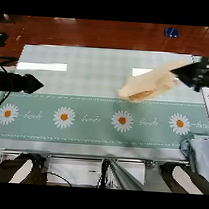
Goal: Fold the shirts.
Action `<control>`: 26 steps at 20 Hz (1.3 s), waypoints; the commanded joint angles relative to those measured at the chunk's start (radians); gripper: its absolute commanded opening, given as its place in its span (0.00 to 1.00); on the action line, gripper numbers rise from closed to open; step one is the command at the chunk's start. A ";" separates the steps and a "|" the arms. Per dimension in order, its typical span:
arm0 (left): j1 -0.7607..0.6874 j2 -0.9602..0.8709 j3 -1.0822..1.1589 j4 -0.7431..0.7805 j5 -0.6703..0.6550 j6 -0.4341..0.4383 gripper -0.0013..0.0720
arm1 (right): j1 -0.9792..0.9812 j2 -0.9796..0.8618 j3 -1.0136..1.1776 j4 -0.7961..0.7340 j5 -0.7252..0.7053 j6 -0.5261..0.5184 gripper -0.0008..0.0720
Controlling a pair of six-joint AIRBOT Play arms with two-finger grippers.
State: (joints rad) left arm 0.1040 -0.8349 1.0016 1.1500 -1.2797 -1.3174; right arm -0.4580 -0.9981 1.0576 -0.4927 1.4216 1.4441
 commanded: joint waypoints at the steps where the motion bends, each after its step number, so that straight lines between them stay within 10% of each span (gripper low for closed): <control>1: 0.000 0.000 0.000 -0.034 0.033 0.000 0.56 | -0.322 0.201 0.001 -0.146 0.177 0.156 0.04; 9: -0.001 -0.002 0.000 -0.141 0.039 0.001 0.56 | -0.922 0.236 0.046 -0.419 0.438 0.068 0.04; 26: 0.002 -0.195 0.000 -0.137 0.124 0.032 0.56 | -0.874 0.142 0.094 -1.277 0.439 0.070 0.04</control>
State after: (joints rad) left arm 0.1047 -0.9707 1.0016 1.0119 -1.1591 -1.3041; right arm -1.3323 -0.8555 1.1511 -1.6016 1.7340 1.5082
